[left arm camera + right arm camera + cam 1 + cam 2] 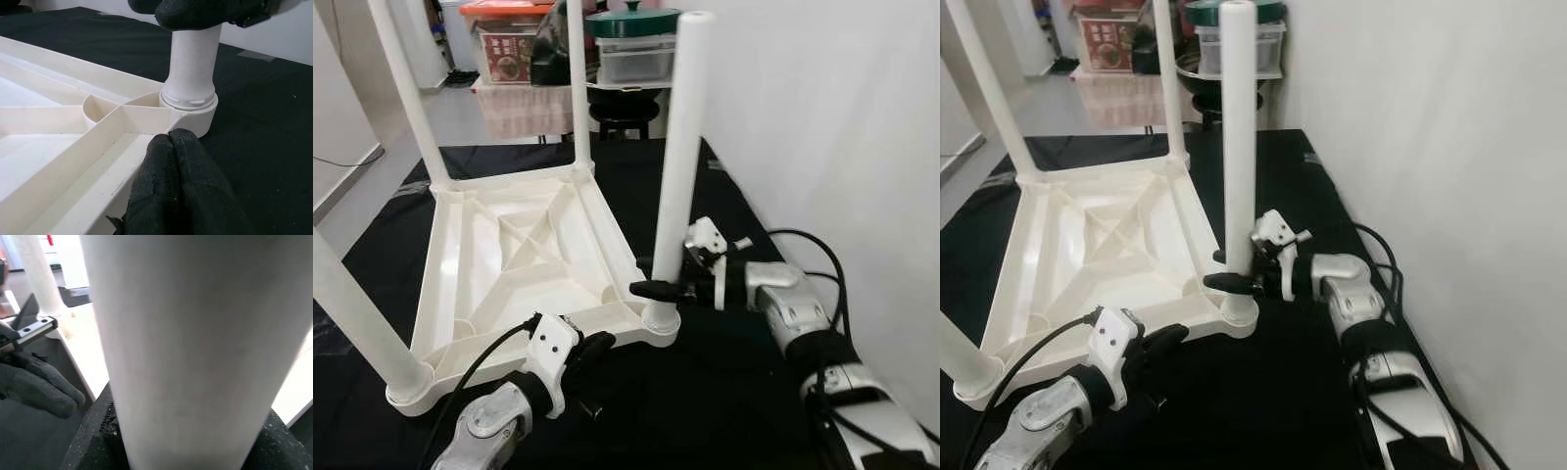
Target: Building children table
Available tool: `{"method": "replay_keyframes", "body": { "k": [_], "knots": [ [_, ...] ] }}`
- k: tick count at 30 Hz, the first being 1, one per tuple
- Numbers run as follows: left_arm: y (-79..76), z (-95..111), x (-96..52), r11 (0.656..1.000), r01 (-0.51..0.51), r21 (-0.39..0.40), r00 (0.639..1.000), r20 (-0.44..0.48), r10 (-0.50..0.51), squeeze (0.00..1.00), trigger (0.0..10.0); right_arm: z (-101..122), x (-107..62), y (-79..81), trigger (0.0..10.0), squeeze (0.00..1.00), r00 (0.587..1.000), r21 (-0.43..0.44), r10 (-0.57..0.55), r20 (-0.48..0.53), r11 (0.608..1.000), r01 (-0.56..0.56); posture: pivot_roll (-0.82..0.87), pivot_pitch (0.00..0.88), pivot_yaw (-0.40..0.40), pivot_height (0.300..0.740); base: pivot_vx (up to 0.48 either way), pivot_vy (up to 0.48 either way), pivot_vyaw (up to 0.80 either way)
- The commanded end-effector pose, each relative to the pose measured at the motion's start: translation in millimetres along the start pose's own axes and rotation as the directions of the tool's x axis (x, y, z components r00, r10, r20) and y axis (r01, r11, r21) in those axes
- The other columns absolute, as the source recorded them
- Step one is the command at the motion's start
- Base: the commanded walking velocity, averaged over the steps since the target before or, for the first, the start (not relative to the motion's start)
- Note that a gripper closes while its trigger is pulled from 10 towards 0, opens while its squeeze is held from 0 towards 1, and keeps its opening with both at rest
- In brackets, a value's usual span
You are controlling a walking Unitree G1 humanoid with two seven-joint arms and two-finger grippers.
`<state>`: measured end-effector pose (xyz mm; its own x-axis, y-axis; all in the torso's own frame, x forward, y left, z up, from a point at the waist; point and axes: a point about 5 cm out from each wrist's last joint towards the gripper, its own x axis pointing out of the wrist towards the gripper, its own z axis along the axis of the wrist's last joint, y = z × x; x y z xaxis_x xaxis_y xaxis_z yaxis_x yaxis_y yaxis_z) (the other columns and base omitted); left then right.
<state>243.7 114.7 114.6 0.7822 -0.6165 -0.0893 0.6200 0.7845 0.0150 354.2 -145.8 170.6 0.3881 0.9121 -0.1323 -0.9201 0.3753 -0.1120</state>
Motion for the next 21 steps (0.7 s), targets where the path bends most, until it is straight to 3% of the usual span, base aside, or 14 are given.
{"method": "replay_keyframes", "body": {
  "k": [1,2,3,4,5,6,7,8,9,10,11,17,18,21],
  "knots": [
    [-2.3,-1.4,-1.4,1.0,0.005,-0.011,1.0,0.004,-0.005,0.0,10.0,-9.9,-3.5,1.7,0.0,0.0,0.994,0.011,-0.104,-0.015,0.995,0.104,-0.07,0.03,-0.038,0.74,0.0,0.0,0.0],
    [-2.0,-1.3,-2.5,1.0,0.005,-0.013,1.0,0.005,-0.005,0.0,10.0,-19.2,0.2,9.1,0.0,0.0,0.97,-0.002,-0.24,-0.043,0.971,0.241,-0.08,0.033,-0.041,0.74,0.0,0.0,0.0],
    [-1.5,-1.2,-3.6,1.0,0.005,-0.015,1.0,0.005,-0.005,0.0,10.0,-23.8,5.7,13.1,0.0,0.0,0.912,-0.013,-0.405,-0.06,0.914,0.405,-0.08,0.04,-0.04,0.74,0.0,0.0,0.0],
    [-1.1,-1.1,-4.2,1.0,0.005,-0.016,1.0,0.006,-0.005,0.0,10.0,-27.7,8.7,16.3,0.0,0.0,0.82,-0.015,-0.567,-0.078,0.823,0.567,-0.08,0.04,-0.04,0.74,0.0,0.0,0.0],
    [-1.1,-1.1,-4.2,1.0,0.005,-0.016,1.0,0.006,-0.005,0.0,10.0,-27.7,8.7,16.3,0.0,0.0,0.82,-0.015,-0.567,-0.078,0.823,0.567,-0.08,0.04,-0.04,0.74,0.0,0.0,0.0],
    [-0.4,-0.7,-4.8,1.0,0.005,-0.017,1.0,0.006,-0.005,0.0,10.0,-33.5,13.1,29.6,0.0,0.0,0.761,0.012,-0.639,-0.116,0.765,0.644,-0.08,0.05,-0.031,0.74,0.0,0.0,0.0],
    [-0.4,-0.7,-4.8,1.0,0.005,-0.017,1.0,0.006,-0.005,0.0,10.0,-33.5,13.1,29.6,0.0,0.0,0.761,0.012,-0.639,-0.116,0.765,0.644,-0.08,0.05,-0.031,0.74,0.0,0.0,0.0],
    [0.2,-0.5,-5.1,1.0,0.005,-0.017,1.0,0.006,-0.005,0.0,10.0,-34.6,22.0,48.4,0.0,0.0,0.766,0.009,-0.632,-0.118,0.77,0.638,-0.08,0.051,-0.028,0.74,0.0,0.0,0.0],
    [1.3,-0.5,-5.1,1.0,0.004,-0.017,1.0,0.005,-0.004,0.0,10.0,-30.9,33.8,63.5,0.0,0.0,0.818,-0.083,-0.564,-0.11,0.826,0.558,-0.09,0.05,-0.016,0.74,0.0,0.0,0.0],
    [1.3,-0.5,-5.1,1.0,0.004,-0.017,1.0,0.005,-0.004,0.0,10.0,-30.9,33.8,63.5,0.0,0.0,0.818,-0.083,-0.564,-0.11,0.826,0.558,-0.09,0.05,-0.016,0.74,0.0,0.0,0.0],
    [2.6,-0.6,-4.5,1.0,0.005,-0.017,1.0,0.004,-0.005,0.0,10.0,-26.5,41.9,66.3,0.0,0.0,0.854,-0.118,-0.512,-0.093,0.857,0.501,-0.1,0.044,-0.008,0.74,0.0,0.0,0.0],
    [4.5,-0.3,-3.0,1.0,-0.006,-0.023,1.0,0.01,0.007,0.0,10.0,-27.0,41.5,52.4,0.0,0.0,0.838,-0.026,-0.537,-0.095,0.843,0.538,-0.09,0.034,-0.014,0.74,0.0,0.0,0.0],
    [5.5,-0.3,-2.7,1.0,-0.013,-0.024,1.0,0.012,0.013,0.0,10.0,-25.0,44.9,53.9,10.0,0.0,0.842,0.0,-0.531,-0.091,0.846,0.533,-0.09,0.032,-0.013,0.74,0.0,0.0,0.0],
    [5.9,-0.4,-2.6,1.0,-0.013,-0.024,1.0,0.012,0.013,0.0,10.0,-23.9,46.5,54.8,10.0,0.0,0.851,0.011,-0.518,-0.083,0.854,0.521,-0.09,0.031,-0.012,0.74,0.0,0.0,0.0]
  ]
}}
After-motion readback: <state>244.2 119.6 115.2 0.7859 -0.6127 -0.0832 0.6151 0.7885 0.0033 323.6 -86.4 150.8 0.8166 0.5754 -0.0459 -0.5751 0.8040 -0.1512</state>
